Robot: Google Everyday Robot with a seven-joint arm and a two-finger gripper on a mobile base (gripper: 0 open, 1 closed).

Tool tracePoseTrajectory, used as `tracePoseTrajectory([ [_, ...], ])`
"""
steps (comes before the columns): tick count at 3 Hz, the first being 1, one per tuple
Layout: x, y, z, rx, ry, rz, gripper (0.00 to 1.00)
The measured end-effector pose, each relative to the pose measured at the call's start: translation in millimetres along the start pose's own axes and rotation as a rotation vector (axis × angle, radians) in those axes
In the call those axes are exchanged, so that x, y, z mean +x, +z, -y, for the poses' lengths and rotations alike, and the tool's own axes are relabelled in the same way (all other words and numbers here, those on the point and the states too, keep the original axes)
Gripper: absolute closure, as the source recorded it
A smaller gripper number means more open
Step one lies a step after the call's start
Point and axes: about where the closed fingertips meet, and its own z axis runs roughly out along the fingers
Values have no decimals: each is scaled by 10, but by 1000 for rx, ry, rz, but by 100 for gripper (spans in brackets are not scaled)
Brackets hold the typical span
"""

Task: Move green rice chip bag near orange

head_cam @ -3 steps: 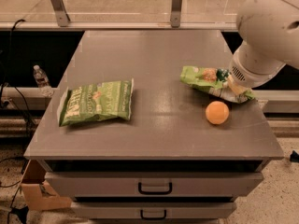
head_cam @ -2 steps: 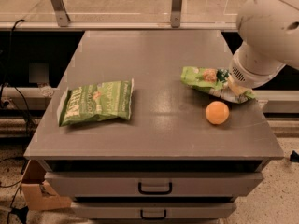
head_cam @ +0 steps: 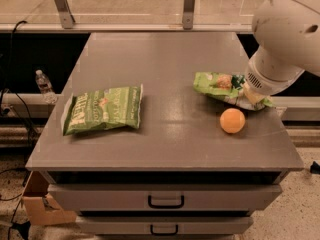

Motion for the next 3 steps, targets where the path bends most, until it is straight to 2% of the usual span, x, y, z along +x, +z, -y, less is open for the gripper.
tracePoseTrajectory([
  [1, -24, -7, 12, 9, -2, 6, 15],
  [2, -81, -87, 132, 65, 10, 33, 0],
  [3, -88, -78, 137, 65, 9, 33, 0],
])
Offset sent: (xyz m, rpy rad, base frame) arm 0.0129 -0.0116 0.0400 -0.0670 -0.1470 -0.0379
